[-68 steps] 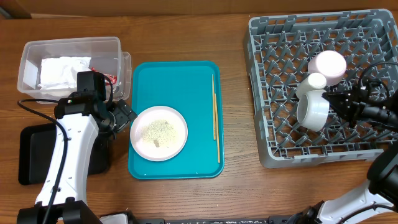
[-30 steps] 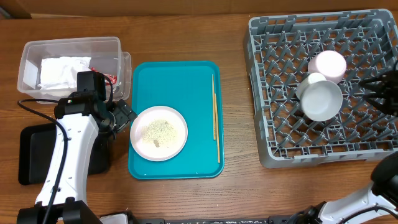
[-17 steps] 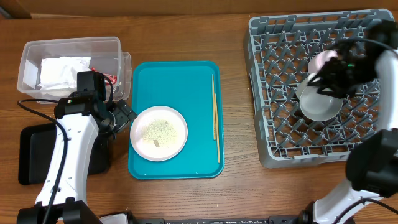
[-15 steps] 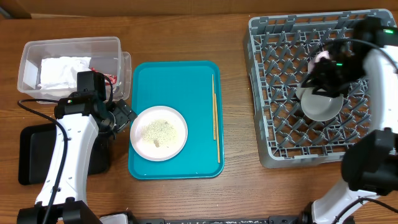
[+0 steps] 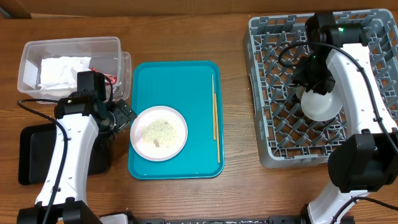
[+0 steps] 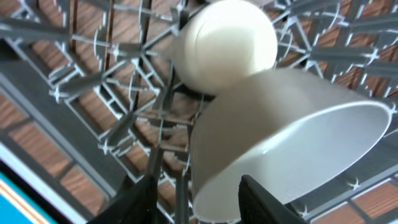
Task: Sort waste into correct bins and load items into the dishwasher
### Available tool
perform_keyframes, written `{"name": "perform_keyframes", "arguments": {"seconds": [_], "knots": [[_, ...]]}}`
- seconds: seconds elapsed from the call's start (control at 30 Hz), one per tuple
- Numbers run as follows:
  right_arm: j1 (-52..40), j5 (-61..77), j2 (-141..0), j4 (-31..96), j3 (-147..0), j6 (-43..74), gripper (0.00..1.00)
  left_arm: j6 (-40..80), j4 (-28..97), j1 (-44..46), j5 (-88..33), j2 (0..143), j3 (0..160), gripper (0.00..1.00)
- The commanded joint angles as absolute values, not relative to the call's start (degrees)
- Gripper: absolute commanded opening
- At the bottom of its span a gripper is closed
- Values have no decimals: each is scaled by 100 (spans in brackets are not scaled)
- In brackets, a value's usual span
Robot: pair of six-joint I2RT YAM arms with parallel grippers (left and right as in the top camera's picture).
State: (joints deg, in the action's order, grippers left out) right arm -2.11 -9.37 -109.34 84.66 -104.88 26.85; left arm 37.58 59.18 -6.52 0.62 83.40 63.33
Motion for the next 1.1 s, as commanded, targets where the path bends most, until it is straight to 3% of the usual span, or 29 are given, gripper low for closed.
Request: {"name": "perform_keyframes", "arguments": {"seconds": [0.0,0.1,0.27,0.3,0.67,0.73,0.93,1.07], "knots": [[-191,-1197,-10814,8119,-10132,2941,43,3837,5931,-674,56,8324,6335,100],[-191,-1197,-10812,7983,-10020,3009,35,3837,5931,-674,56,8324,6335,100],[-178,-1026,-10801,8143,-10169,3026,5,3837,5931,-674,56,8324,6335,100],[-176,-1020,-10801,8235,-10248,3028,4,3837,5931,-674,54,8324,6335,100],[-25,-718,-10796,9708,-11828,2749,4,3837,5931,-674,56,8324,6335,100],[123,-193,-10731,9695,-11854,2309,4,3837,5931,-674,56,8324,6335,100],[1175,3151,-10672,9708,-11789,425,4,3837,5931,-674,56,8324,6335,100],[1704,4410,-10554,9708,-11336,-246,4,3835,5931,-674,56,8324,6335,100]]}}
